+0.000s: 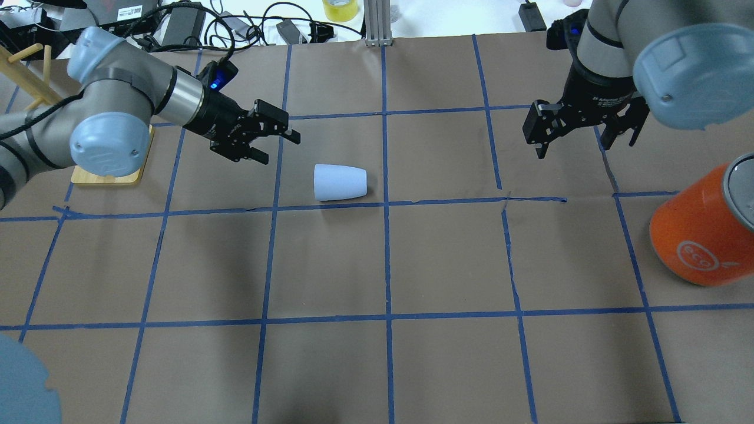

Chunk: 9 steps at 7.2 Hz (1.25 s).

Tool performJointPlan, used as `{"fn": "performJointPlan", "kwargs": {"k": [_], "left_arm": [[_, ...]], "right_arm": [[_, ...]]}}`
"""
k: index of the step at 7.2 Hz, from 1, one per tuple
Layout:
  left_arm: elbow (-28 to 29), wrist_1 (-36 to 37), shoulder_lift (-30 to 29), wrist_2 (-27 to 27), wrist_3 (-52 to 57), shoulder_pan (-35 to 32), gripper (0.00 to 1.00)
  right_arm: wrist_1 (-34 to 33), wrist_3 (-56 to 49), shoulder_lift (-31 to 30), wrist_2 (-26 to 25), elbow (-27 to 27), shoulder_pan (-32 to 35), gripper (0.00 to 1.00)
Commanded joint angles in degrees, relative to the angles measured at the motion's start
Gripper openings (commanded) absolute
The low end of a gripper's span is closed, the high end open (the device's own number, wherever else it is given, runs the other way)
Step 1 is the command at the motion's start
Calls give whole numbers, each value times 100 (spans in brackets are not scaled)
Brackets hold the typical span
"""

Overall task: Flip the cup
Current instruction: 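Reach the left gripper to the lying cup's base while the right arm withdraws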

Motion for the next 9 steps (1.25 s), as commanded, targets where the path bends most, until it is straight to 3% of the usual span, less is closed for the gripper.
{"fn": "performJointPlan", "kwargs": {"k": [1, 3, 8, 9], "left_arm": [[-85, 633, -593, -531, 25, -5, 100], [-85, 1048, -981, -680, 16, -40, 100], [-331, 1058, -1105, -1190, 7, -374, 98], [-331, 1058, -1114, -1208, -71, -374, 82]], "right_arm": [[127, 214, -52, 85, -49, 69, 100], [109, 215, -9, 401, -102, 60, 100], [74, 224, -26, 297, -120, 17, 100], [-22, 232, -61, 279, -146, 16, 100]]}}
